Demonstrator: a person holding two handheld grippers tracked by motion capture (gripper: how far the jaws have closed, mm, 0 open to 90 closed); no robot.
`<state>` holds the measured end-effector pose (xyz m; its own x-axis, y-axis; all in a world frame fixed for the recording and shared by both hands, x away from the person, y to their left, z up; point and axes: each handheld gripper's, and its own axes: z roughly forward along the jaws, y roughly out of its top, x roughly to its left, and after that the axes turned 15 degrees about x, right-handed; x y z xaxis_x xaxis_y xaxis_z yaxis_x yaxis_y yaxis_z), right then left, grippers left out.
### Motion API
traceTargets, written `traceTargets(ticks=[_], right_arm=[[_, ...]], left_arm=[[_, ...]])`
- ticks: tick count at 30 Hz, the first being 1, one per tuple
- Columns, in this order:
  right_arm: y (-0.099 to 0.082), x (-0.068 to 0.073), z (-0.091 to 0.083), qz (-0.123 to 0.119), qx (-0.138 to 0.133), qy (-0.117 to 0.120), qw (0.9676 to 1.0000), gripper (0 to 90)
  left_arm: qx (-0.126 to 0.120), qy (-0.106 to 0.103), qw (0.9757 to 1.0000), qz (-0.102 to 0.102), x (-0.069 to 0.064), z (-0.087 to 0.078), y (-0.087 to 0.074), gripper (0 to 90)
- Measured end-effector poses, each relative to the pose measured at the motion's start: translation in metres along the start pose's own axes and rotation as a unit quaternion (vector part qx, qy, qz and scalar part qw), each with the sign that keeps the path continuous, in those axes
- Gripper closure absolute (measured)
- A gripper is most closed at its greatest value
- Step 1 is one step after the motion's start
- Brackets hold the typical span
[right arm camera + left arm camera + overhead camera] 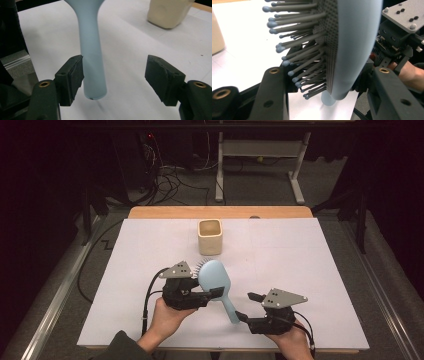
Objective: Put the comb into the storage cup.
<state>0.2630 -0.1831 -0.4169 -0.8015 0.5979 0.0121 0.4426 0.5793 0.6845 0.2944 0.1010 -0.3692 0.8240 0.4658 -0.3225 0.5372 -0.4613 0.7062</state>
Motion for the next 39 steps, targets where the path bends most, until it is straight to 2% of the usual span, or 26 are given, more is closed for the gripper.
traceTargets(ticks=[8, 17, 25, 39], right_arm=[[-0.008, -0.010, -0.011, 0.018, -0.017, -0.012, 0.9996, 31.5], [-0.016, -0.020, -0.020, 0.026, -0.038, -0.026, 0.9986, 31.2], [-0.027, -0.027, -0.027, 0.028, -0.044, -0.043, 0.9977, 32.3], [-0.045, -0.042, -0.037, 0.057, -0.054, -0.063, 0.9949, 31.9]], left_arm=[[-0.005, 0.001, 1.0000, -0.001, 0.002, -0.003, 0.000, 52.1], [-0.007, 0.006, 0.9999, -0.004, 0.004, -0.006, 0.001, 52.1], [-0.007, 0.010, 0.9999, -0.003, 0.005, -0.010, 0.004, 52.2], [-0.012, 0.019, 0.9997, -0.006, 0.008, -0.014, 0.007, 52.1]])
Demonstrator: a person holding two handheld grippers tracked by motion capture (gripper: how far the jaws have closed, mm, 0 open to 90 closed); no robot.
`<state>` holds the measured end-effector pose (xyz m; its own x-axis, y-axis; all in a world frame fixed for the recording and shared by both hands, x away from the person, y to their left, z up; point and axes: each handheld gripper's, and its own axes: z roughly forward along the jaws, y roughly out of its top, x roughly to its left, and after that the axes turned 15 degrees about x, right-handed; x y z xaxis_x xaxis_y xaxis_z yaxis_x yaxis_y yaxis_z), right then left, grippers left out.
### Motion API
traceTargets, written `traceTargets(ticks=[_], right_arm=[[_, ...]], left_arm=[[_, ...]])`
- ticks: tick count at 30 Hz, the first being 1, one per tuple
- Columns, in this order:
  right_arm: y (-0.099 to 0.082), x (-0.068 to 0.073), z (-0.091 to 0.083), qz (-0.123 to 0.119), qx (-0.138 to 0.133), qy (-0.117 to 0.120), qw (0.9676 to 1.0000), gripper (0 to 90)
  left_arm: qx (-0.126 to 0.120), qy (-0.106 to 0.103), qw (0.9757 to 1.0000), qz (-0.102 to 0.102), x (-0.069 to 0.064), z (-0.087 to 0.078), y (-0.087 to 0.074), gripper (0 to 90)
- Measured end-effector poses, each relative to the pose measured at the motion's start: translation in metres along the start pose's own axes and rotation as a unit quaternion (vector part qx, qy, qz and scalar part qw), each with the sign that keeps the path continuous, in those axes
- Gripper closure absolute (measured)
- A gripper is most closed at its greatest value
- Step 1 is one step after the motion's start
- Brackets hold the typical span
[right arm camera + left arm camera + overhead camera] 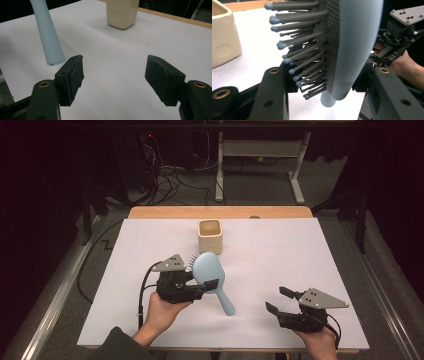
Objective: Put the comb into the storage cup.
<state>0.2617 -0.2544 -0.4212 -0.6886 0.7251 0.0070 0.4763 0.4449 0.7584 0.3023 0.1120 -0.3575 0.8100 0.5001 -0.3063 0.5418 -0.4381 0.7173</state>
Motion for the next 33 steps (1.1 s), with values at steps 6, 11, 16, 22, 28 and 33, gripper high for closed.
traceTargets(ticks=[6, 11, 16, 22, 28, 33], right_arm=[[-0.005, -0.006, -0.002, 0.014, -0.005, -0.005, 0.9999, 31.6], [-0.011, -0.011, -0.005, 0.026, -0.007, -0.014, 0.9995, 31.3], [-0.018, -0.015, -0.007, 0.040, -0.011, -0.013, 0.9990, 30.9], [-0.023, -0.015, -0.009, 0.038, -0.016, -0.015, 0.9990, 30.9], [-0.030, -0.018, -0.012, 0.047, -0.021, -0.018, 0.9985, 31.0], [-0.033, -0.016, -0.014, 0.049, -0.024, -0.018, 0.9983, 31.4]], left_arm=[[-0.001, 0.007, 1.0000, 0.001, 0.001, -0.003, 0.001, 52.1], [-0.003, 0.011, 0.9999, 0.000, 0.002, -0.005, 0.002, 52.1], [-0.006, 0.018, 0.9998, -0.002, 0.004, -0.008, 0.002, 52.0], [-0.010, 0.031, 0.9995, 0.000, 0.004, -0.013, 0.002, 51.9], [-0.015, 0.033, 0.9993, -0.002, 0.006, -0.017, 0.002, 51.9], [-0.018, 0.037, 0.9991, -0.011, 0.009, -0.019, 0.003, 51.8]])
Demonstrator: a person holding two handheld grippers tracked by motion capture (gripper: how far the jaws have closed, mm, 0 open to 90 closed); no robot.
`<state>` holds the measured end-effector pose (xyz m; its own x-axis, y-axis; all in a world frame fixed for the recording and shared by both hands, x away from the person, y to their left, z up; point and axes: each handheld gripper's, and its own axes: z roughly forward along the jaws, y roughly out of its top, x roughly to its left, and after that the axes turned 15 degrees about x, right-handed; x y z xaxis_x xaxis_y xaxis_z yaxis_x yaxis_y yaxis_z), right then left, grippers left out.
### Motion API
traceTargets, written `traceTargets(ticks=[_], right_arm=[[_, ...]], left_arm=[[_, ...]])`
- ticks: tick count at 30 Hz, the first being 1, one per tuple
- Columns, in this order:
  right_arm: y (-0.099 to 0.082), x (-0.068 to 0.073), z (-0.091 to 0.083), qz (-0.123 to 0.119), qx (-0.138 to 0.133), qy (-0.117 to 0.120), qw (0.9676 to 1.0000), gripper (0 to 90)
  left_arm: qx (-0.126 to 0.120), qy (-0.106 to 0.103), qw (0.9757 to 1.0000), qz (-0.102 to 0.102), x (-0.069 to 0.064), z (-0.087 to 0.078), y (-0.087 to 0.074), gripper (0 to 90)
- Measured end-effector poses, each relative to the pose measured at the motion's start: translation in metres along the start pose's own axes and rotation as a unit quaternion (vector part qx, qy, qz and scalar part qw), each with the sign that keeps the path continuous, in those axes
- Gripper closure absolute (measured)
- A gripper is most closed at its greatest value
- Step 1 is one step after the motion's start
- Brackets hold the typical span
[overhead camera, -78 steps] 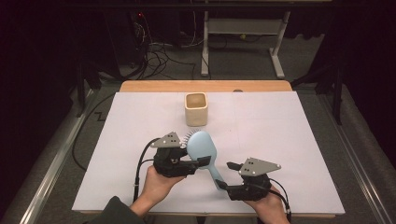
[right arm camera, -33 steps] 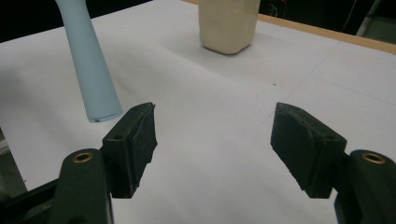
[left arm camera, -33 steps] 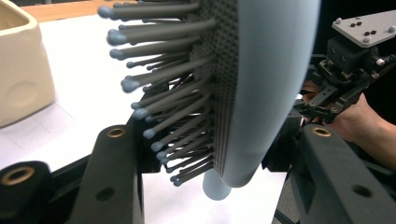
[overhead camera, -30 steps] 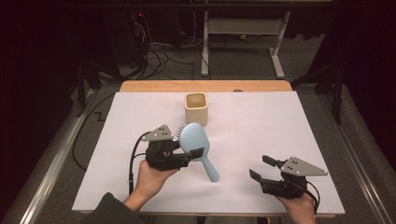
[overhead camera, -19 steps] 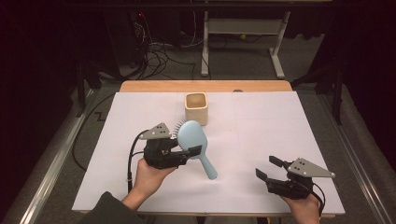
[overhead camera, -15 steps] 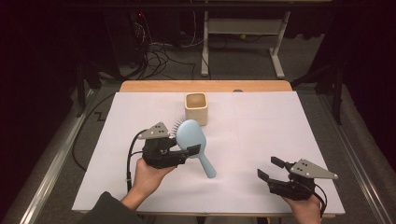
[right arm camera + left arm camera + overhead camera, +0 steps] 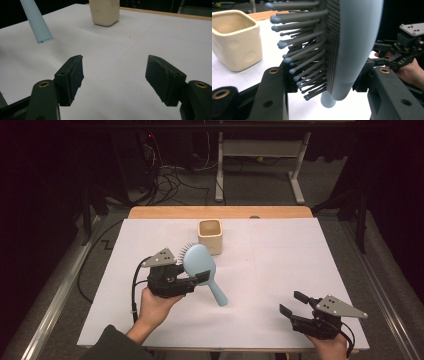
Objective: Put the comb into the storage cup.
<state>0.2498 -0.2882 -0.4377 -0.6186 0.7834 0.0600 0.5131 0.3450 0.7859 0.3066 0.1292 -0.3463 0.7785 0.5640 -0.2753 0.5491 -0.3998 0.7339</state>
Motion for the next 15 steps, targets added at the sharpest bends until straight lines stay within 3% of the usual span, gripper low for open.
traceTargets(ticks=[10, 15], right_arm=[[-0.005, -0.006, -0.006, 0.009, -0.023, -0.009, 0.9997, 31.8], [-0.011, -0.011, -0.006, 0.009, -0.023, -0.027, 0.9993, 32.0]], left_arm=[[-0.001, 0.004, 1.0000, 0.004, 0.002, -0.007, 0.012, 51.7], [-0.007, 0.014, 0.9999, 0.001, 0.006, -0.011, 0.015, 51.7]])
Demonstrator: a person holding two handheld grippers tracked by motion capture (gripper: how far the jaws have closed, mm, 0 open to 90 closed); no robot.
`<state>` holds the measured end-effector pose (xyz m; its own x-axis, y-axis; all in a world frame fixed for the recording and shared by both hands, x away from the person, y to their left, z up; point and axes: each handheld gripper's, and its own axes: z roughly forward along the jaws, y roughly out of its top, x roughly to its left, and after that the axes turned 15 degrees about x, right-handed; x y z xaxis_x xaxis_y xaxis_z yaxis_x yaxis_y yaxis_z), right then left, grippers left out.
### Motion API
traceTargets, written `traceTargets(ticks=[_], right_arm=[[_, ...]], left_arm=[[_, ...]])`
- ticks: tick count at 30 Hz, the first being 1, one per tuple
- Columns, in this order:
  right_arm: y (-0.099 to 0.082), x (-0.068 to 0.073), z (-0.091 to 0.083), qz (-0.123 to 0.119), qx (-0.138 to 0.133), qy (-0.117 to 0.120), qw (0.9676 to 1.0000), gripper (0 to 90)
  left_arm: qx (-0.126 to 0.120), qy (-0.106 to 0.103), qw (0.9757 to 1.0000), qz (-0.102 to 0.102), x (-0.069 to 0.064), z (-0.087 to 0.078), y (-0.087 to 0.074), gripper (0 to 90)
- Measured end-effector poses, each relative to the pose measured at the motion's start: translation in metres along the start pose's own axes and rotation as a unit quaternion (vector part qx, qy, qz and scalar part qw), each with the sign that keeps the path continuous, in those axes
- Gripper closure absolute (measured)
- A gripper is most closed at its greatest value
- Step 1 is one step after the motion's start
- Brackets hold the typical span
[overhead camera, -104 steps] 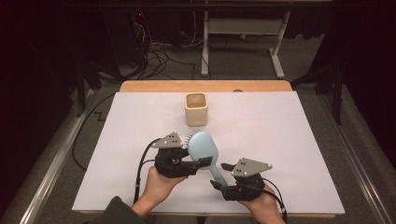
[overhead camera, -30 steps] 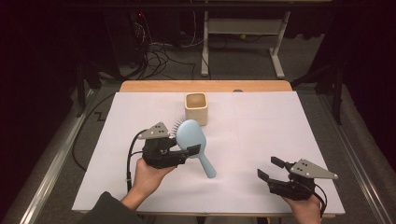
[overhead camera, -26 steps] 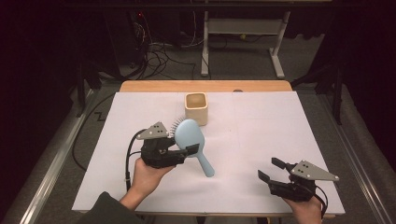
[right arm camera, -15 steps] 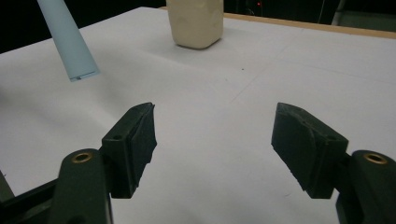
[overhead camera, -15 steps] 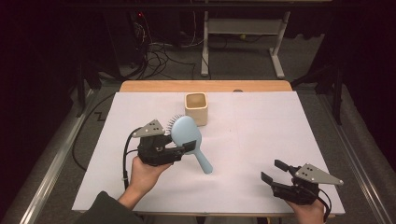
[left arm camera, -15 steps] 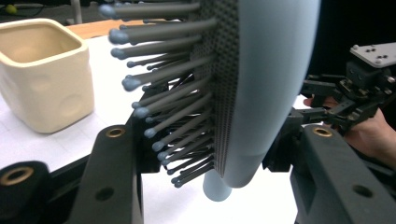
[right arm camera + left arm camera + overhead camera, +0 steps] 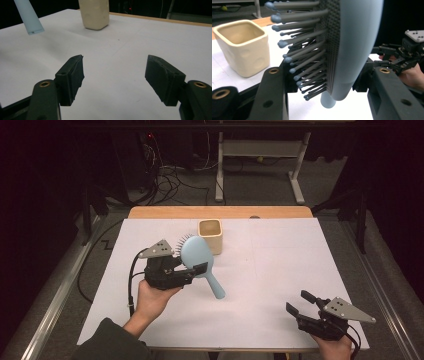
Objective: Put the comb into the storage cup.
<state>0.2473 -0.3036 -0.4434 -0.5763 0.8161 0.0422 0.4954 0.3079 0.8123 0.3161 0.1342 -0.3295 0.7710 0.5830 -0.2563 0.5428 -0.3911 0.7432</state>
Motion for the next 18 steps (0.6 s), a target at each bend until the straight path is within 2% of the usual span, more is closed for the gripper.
traceTargets(ticks=[6, 11, 15, 18], right_arm=[[-0.010, -0.006, -0.001, 0.015, 0.005, -0.007, 0.9998, 32.0], [-0.017, -0.013, -0.003, 0.046, -0.009, -0.009, 0.9989, 31.2], [-0.020, -0.012, -0.005, 0.043, -0.010, -0.012, 0.9989, 31.2], [-0.021, -0.010, -0.006, 0.039, -0.008, -0.009, 0.9992, 31.0]], left_arm=[[-0.007, 0.010, 0.9999, -0.012, 0.006, -0.006, 0.002, 51.6], [-0.015, 0.020, 0.9995, -0.019, 0.011, -0.012, 0.004, 51.6], [-0.014, 0.038, 0.9991, -0.015, 0.013, -0.015, 0.007, 51.6], [-0.015, 0.039, 0.9989, -0.020, 0.016, -0.014, 0.008, 51.6]])
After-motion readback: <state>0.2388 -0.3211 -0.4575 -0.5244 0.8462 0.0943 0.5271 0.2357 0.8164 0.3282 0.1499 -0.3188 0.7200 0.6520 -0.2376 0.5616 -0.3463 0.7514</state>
